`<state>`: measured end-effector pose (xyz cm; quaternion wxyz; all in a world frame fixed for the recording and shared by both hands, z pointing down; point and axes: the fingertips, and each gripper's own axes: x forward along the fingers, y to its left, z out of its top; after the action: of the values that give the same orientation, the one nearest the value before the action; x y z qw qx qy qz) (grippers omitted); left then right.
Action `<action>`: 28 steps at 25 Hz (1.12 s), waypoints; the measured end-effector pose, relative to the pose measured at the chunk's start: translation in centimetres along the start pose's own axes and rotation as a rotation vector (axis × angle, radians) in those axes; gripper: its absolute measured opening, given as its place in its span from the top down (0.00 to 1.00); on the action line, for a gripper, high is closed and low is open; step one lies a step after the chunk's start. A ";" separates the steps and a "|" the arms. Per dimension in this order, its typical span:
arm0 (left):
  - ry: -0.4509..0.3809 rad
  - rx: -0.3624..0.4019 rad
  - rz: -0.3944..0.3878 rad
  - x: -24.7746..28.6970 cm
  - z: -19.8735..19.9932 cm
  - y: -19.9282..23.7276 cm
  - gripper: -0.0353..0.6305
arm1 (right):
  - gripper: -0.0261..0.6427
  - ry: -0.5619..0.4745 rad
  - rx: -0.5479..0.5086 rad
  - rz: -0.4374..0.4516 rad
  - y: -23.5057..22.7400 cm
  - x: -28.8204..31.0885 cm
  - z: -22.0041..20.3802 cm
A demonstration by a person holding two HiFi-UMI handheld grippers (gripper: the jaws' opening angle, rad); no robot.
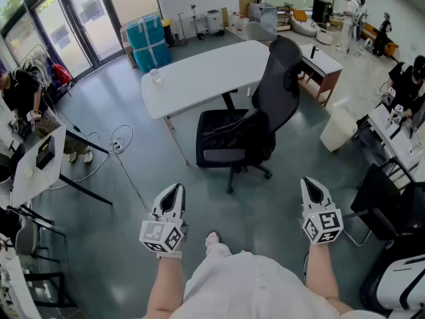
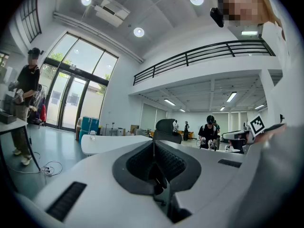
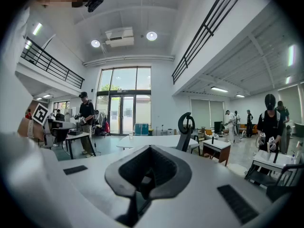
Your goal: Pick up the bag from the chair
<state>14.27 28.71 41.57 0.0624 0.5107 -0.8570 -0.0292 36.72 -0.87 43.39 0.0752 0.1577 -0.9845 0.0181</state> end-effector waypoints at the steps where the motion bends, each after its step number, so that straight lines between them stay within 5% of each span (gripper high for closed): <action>1: -0.001 0.000 -0.002 0.1 0.0 0.0 0.90 | 0.94 0.000 -0.002 0.001 0.1 0.1 0.0; 18: 0.005 -0.014 -0.024 1.5 0.0 1.5 0.90 | 0.93 -0.011 0.023 0.039 1.4 1.8 0.1; 28: 0.015 -0.028 -0.025 2.9 0.0 5.9 0.90 | 0.93 0.013 0.012 0.052 3.8 6.3 0.5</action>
<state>7.76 28.94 42.43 0.0755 0.5207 -0.8495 -0.0381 29.59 0.76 43.85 0.0799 0.1325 -0.9876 0.0272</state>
